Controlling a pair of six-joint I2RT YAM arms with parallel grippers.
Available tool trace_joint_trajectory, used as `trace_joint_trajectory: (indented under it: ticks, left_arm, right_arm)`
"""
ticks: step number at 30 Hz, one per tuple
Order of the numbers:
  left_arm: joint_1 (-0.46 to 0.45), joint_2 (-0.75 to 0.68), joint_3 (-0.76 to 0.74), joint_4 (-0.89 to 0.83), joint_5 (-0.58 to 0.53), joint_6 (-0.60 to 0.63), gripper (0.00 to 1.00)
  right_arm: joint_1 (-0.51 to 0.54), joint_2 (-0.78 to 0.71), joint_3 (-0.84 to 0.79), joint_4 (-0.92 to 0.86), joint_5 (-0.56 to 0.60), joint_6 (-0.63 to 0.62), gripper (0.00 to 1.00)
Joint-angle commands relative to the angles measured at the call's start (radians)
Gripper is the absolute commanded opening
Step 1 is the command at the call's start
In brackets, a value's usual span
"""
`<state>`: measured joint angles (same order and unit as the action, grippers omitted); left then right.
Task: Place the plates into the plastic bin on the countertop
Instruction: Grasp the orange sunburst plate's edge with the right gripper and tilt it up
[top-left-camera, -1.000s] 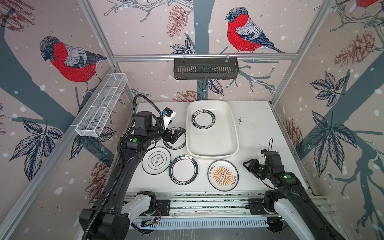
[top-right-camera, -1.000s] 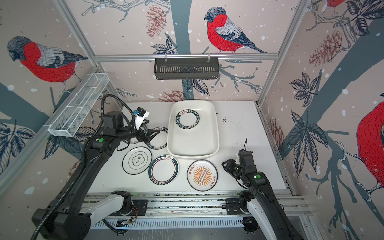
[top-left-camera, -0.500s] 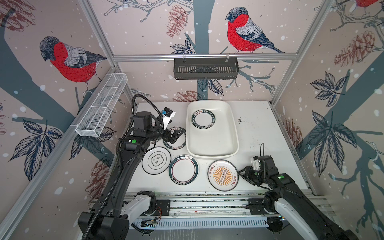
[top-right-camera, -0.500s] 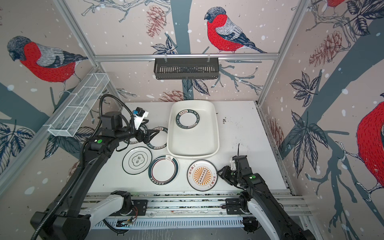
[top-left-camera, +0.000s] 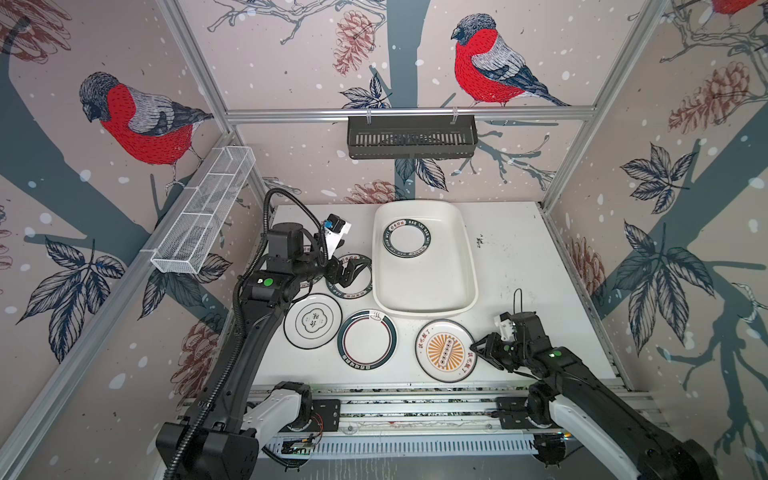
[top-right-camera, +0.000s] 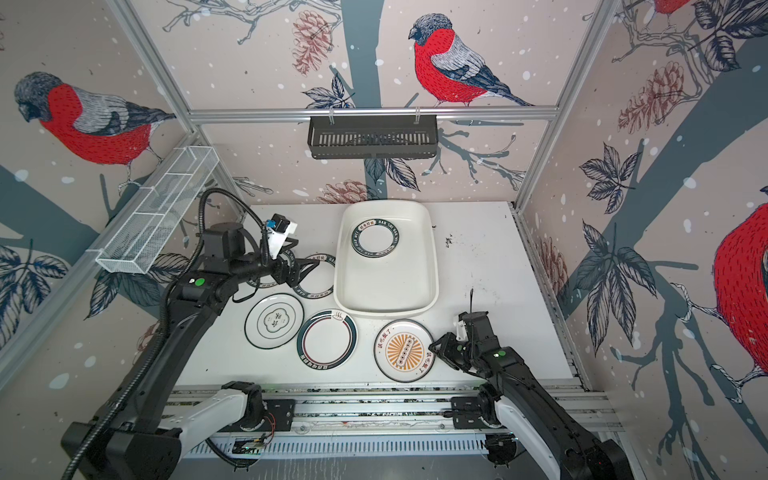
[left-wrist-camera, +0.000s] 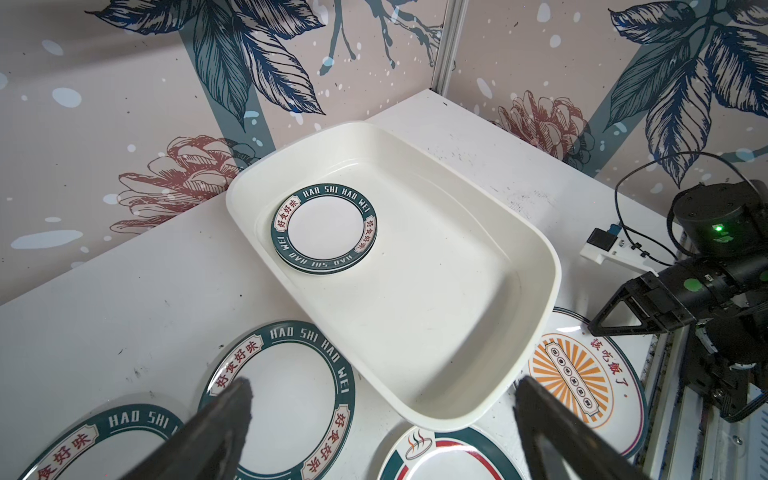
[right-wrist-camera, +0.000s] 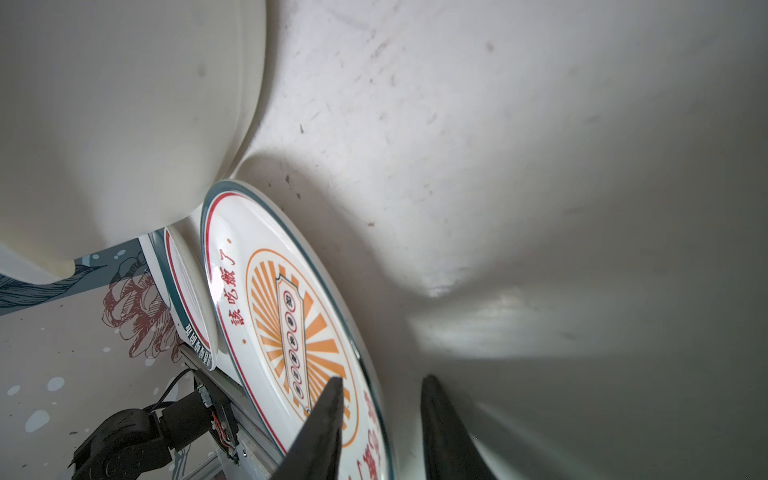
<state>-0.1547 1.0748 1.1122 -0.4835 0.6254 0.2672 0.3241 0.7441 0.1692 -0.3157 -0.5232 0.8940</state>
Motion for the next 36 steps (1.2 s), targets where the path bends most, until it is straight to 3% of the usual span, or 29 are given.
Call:
trace_joint_trajectory:
  ticks: [1, 20, 36]
  left_arm:
    - [0.0, 0.0, 0.005, 0.012, 0.017, -0.001, 0.97]
    - [0.0, -0.006, 0.002, 0.023, 0.021, -0.014, 0.98]
    - [-0.002, 0.001, 0.013, 0.032, 0.026, -0.026, 0.98]
  right_arm:
    - [0.004, 0.02, -0.003, 0.02, 0.008, 0.004, 0.32]
    - [0.02, 0.055, -0.034, 0.066, 0.046, -0.023, 0.18]
    - [0.013, -0.03, -0.028, 0.022, 0.075, -0.032, 0.05]
